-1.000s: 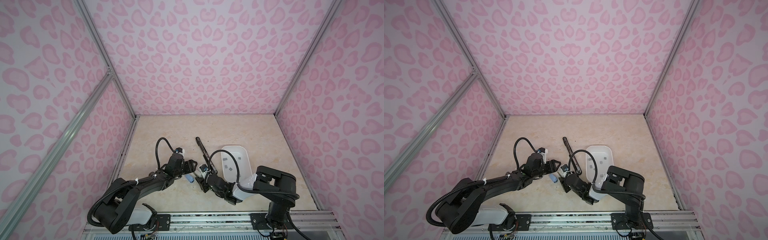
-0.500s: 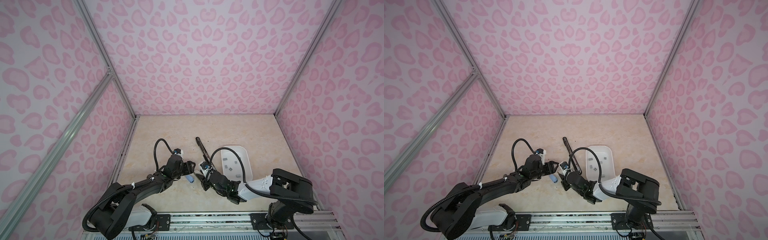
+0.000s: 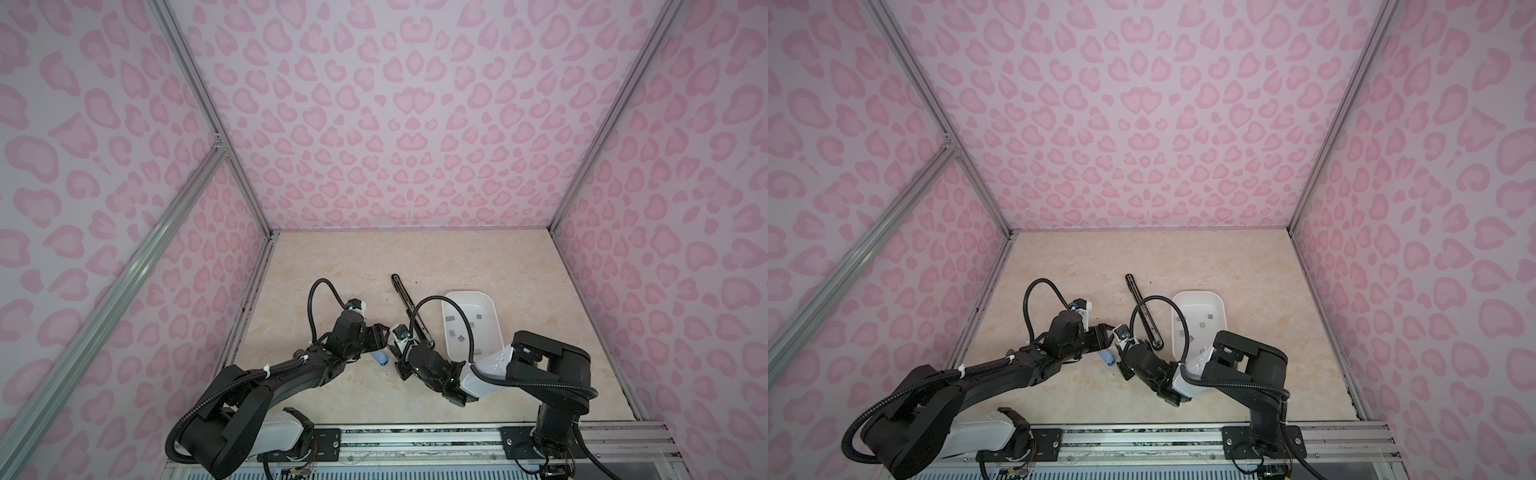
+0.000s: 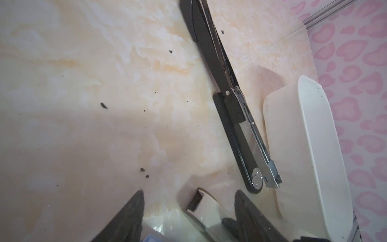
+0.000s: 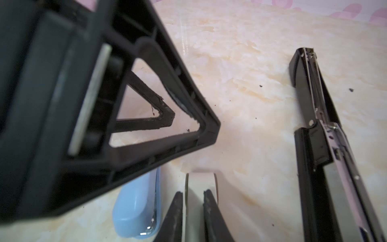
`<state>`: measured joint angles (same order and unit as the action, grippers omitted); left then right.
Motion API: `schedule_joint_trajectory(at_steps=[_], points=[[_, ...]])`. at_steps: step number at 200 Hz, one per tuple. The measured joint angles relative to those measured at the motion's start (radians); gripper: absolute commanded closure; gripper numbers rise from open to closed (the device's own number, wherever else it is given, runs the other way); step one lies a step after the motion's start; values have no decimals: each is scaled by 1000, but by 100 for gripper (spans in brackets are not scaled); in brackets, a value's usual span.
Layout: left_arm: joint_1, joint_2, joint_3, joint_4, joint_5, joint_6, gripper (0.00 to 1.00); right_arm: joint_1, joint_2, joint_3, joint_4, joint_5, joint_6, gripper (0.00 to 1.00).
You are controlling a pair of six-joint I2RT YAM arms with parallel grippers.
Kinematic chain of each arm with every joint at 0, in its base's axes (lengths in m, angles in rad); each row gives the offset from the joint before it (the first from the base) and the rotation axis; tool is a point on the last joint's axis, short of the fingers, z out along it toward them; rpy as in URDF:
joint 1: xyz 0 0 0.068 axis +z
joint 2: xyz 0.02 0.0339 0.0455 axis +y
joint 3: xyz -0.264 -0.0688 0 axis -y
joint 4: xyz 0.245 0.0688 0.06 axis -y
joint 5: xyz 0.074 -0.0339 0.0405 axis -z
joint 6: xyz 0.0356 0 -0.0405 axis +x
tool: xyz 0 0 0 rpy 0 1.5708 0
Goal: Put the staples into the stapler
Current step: 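Press the cream stapler's top down closed with the left gripper, then lift the left gripper off the cream stapler while the right gripper nears the black stapler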
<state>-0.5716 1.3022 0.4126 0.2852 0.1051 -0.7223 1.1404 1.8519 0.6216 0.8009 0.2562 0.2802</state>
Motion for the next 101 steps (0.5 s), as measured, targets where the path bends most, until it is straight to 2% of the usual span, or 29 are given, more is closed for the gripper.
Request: schedule_joint_trajectory(at_steps=[101], points=[[0, 0, -12, 1, 0, -1, 31, 10, 64, -95, 275, 24, 50, 78]])
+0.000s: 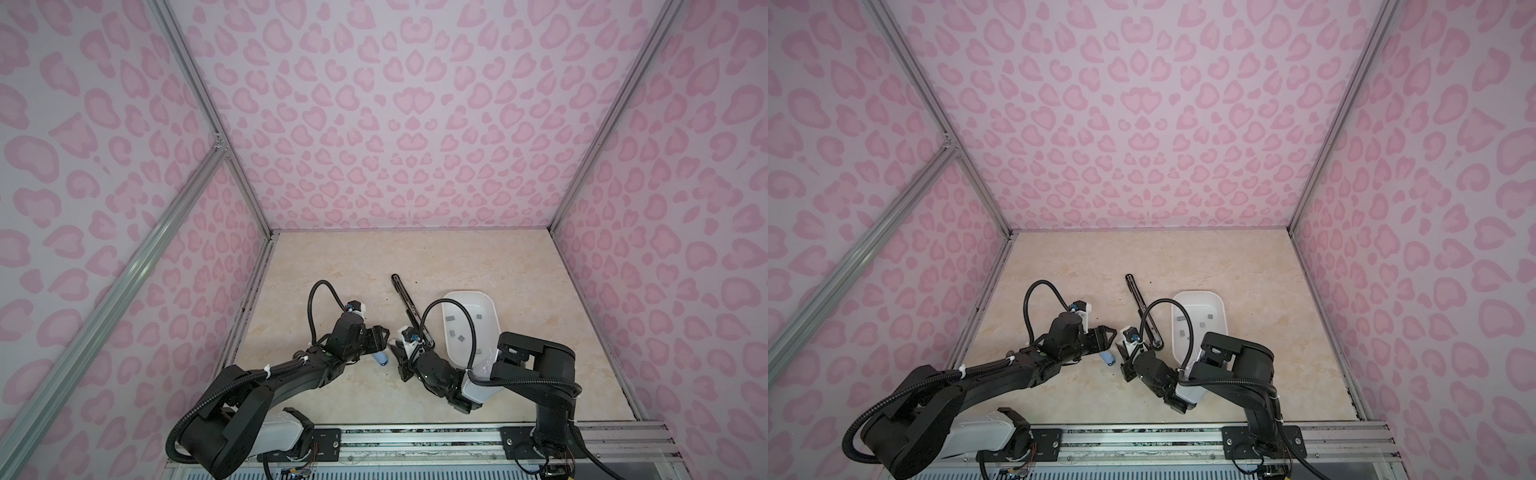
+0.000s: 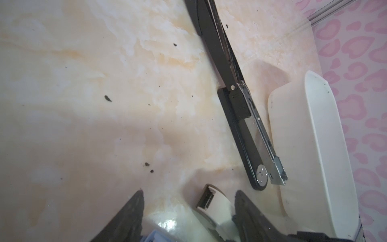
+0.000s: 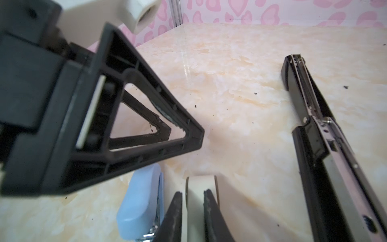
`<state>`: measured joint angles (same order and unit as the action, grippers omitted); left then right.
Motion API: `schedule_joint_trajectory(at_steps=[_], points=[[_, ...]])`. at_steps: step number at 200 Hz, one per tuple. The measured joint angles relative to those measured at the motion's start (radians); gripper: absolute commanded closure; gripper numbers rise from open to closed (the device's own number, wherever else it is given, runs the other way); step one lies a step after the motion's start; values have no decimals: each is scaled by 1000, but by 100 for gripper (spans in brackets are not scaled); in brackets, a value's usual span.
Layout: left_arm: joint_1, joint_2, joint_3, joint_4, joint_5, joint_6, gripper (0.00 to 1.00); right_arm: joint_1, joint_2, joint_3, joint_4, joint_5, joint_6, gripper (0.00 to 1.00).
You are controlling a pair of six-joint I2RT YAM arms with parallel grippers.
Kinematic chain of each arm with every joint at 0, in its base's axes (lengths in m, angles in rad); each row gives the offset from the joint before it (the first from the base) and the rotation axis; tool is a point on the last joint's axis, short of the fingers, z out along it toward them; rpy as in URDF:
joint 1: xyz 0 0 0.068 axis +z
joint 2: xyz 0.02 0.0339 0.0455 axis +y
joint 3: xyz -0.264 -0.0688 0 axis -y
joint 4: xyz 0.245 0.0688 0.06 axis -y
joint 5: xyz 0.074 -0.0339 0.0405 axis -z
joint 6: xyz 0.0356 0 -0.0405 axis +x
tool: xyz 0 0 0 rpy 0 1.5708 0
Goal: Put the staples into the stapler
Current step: 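Lift the left gripper off the cream stapler while the right gripper nears the black stapler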
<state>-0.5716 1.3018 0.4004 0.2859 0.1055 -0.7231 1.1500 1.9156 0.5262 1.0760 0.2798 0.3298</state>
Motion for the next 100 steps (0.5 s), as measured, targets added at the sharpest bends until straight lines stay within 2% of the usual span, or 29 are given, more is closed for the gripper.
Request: schedule_joint_trajectory(at_steps=[22, 56, 100], points=[[0, -4, 0, -1, 0, 0, 30, 0, -42, 11, -75, 0, -1, 77], [0, -16, 2, -1, 0, 0, 30, -8, -125, 112, -310, 1, -16, 75], [0, -33, 4, -3, -1, 1, 30, -11, -186, 166, -459, 8, -53, 73]])
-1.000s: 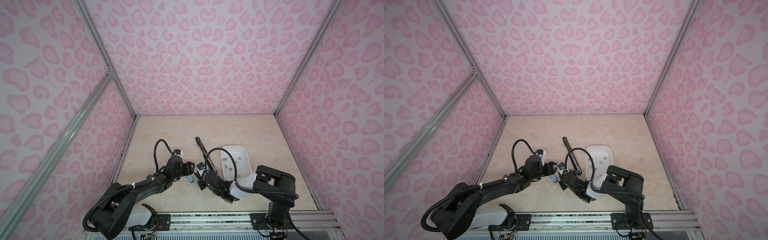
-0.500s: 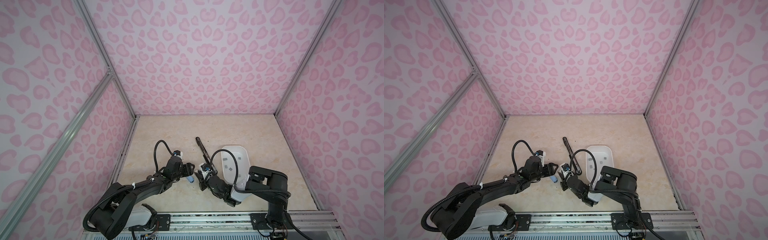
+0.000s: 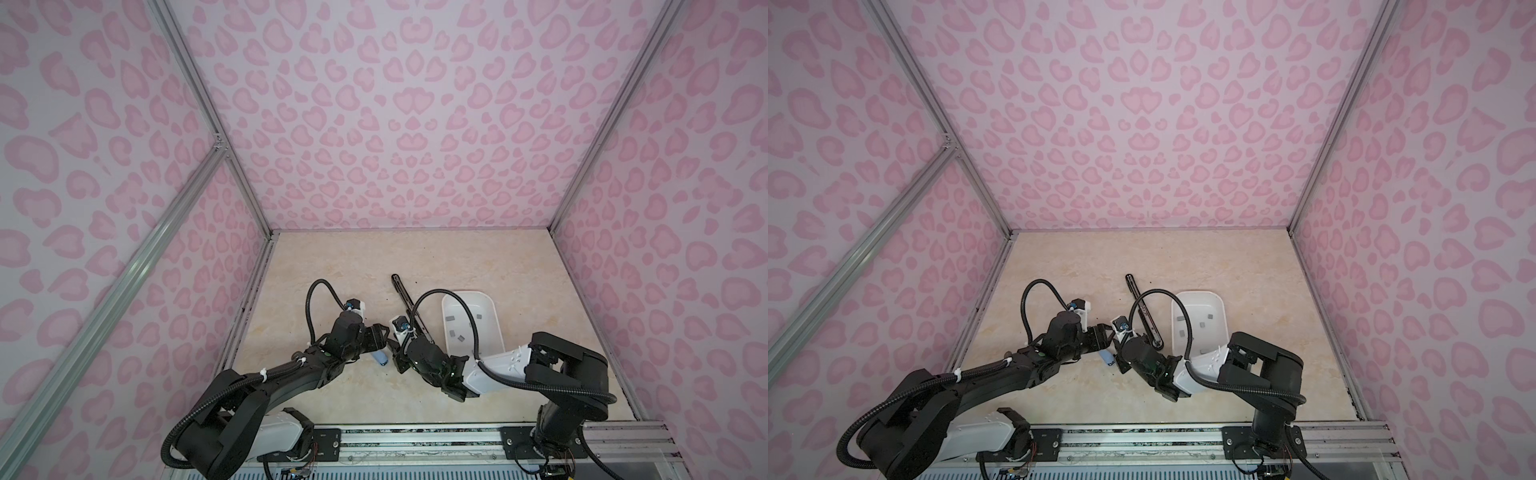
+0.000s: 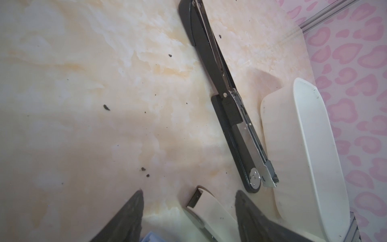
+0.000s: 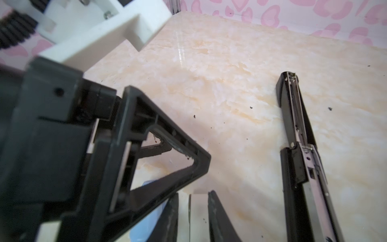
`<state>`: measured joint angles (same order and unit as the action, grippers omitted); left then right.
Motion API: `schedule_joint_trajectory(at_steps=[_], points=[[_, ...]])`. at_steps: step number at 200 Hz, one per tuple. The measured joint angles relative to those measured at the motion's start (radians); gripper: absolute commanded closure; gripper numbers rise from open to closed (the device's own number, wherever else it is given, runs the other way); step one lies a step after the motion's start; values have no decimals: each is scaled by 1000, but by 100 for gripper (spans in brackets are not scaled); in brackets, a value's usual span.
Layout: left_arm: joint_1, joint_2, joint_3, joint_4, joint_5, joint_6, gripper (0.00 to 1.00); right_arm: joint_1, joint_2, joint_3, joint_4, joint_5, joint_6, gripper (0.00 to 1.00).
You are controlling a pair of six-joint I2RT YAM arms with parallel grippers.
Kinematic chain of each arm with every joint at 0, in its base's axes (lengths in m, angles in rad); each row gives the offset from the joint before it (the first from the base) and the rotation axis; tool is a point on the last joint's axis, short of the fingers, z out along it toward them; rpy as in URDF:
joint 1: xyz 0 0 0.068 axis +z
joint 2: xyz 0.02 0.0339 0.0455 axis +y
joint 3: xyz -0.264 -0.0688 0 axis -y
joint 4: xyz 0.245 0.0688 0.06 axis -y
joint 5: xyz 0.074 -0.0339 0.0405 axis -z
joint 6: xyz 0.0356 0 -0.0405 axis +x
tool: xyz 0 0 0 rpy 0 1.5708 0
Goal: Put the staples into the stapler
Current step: 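Lift the left gripper off the cream stapler while the right gripper nears the black stapler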
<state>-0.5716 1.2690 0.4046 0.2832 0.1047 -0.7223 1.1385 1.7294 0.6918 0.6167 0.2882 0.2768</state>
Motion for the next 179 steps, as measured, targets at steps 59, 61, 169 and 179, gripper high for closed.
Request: schedule_joint_trajectory(at_steps=[59, 61, 169, 179], points=[[0, -30, -1, -4, -1, 9, 29, 0, -21, -42, -60, 17, 2, 50], [0, -31, -1, -5, -2, 11, 29, 0, -24, -44, -61, 20, 2, 49], [0, -147, 7, -51, -14, 41, 27, -86, -173, -149, -234, 188, 105, 35], [0, -154, 2, -51, -16, 41, 27, -97, -182, -160, -237, 190, 105, 33]])
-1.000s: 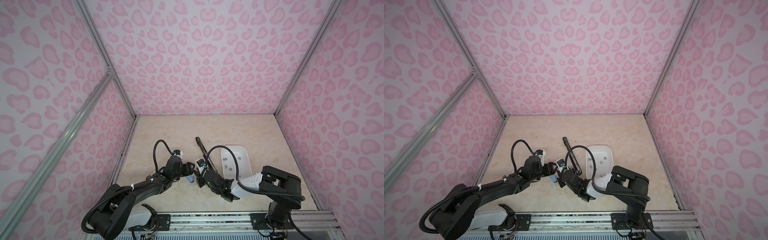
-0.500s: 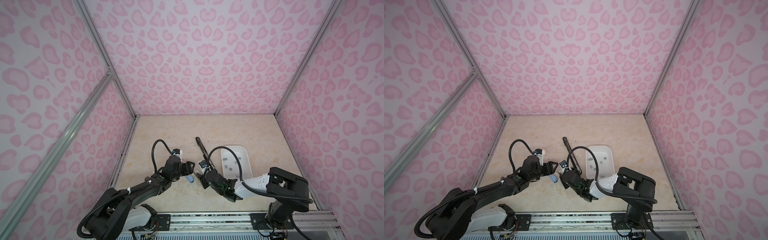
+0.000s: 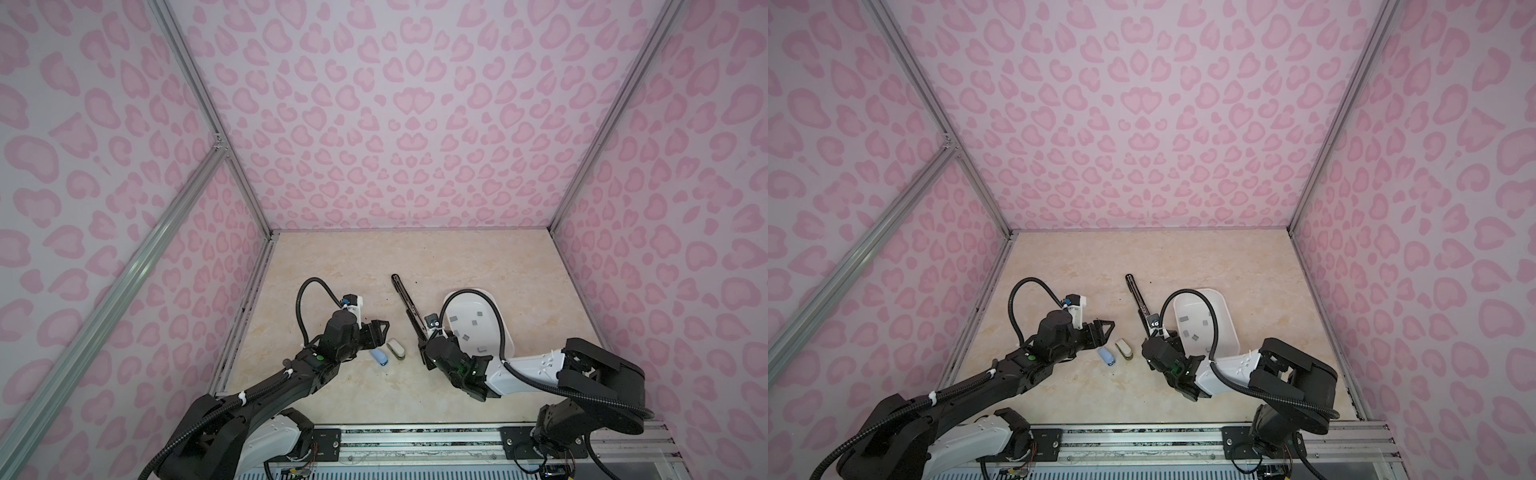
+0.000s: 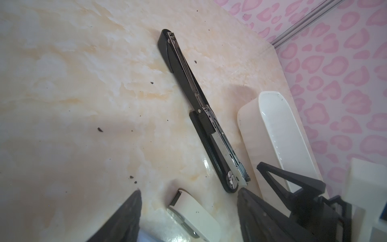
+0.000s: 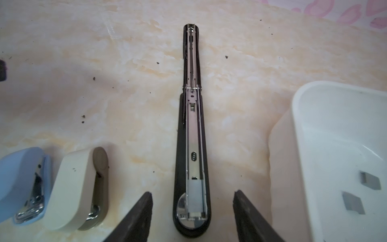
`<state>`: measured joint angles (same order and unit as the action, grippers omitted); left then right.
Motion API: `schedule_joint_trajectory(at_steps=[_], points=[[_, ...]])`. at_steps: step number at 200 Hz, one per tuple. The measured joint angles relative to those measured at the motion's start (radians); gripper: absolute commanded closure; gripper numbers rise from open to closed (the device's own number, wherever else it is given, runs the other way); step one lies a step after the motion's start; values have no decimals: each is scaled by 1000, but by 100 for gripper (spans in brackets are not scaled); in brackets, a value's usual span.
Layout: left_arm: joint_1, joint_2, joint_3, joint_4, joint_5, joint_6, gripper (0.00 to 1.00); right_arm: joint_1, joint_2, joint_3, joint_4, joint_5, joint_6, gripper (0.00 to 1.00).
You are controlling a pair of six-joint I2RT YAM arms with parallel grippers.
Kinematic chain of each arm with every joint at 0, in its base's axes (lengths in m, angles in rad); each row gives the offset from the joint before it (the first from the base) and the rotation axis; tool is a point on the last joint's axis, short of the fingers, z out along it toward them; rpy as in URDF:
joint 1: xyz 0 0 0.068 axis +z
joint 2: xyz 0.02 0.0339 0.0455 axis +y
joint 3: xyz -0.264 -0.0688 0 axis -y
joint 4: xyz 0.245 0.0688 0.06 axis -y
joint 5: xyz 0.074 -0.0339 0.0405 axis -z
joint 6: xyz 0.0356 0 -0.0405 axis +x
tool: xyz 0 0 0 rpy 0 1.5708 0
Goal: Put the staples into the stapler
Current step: 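Lift the left gripper off the cream stapler while the right gripper nears the black stapler, then reach the left gripper to the raised top of the long black stapler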
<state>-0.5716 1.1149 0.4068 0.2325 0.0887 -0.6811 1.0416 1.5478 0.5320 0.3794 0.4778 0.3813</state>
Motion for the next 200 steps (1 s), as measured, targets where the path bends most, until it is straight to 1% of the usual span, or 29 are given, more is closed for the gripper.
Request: schedule_joint_trajectory(at_steps=[37, 62, 87, 112, 128, 156, 168, 180, 200], points=[[0, -12, -6, -7, -7, 0, 26, -36, 7, -19, 1, -25, -24, 32], [0, -13, -6, -8, -9, 0, 26, -37, 43, -16, 21, -63, -39, 40], [0, -14, -6, -11, -10, 0, 26, -63, 98, 8, 48, -106, -50, 46], [0, -21, -7, -17, -11, 0, 26, -82, 146, 43, 72, -139, -55, 58], [0, -25, -8, -22, -18, 0, 21, -84, 172, 72, 72, -153, -61, 64], [7, -18, -8, -23, -16, 0, 5, -85, 196, 106, 72, -176, -72, 79], [23, -15, -8, -29, -16, 0, 0, -83, 203, 116, 71, -171, -71, 84], [47, -18, -10, -29, -15, -5, 4, -77, 206, 124, 70, -191, -82, 87], [85, -37, -20, -37, -6, -9, 5, -51, 212, 134, 69, -205, -100, 89]])
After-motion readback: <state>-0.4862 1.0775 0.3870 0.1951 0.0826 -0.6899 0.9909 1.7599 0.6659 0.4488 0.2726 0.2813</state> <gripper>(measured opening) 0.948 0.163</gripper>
